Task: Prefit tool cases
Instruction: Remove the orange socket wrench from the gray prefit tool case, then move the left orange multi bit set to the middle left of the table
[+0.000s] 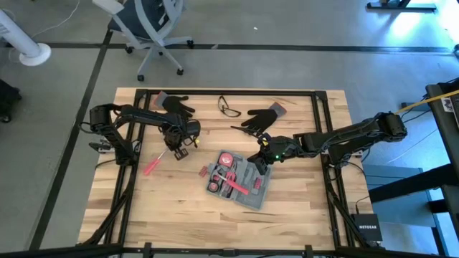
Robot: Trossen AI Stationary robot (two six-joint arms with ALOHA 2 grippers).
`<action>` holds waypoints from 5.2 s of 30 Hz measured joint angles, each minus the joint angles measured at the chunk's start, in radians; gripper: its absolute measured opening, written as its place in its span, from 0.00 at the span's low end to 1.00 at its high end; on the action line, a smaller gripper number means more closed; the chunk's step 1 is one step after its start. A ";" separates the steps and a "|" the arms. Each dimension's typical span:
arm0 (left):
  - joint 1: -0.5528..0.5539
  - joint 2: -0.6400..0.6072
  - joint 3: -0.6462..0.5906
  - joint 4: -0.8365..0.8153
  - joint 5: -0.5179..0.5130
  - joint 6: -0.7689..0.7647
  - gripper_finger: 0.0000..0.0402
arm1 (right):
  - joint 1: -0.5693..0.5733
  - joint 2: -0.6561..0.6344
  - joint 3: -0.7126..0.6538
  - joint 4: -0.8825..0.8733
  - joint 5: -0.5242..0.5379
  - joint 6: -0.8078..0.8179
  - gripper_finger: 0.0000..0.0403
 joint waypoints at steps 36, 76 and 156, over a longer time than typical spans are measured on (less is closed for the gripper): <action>0.050 0.002 -0.001 -0.069 0.080 -0.105 0.00 | 0.000 0.000 0.000 0.000 0.000 0.000 0.00; -0.520 -0.032 0.097 0.412 0.042 -0.713 0.00 | 0.000 0.000 0.000 0.001 0.015 0.006 0.00; -0.429 0.002 0.083 0.040 0.088 -0.128 0.00 | 0.000 0.000 0.000 0.014 0.018 -0.005 0.00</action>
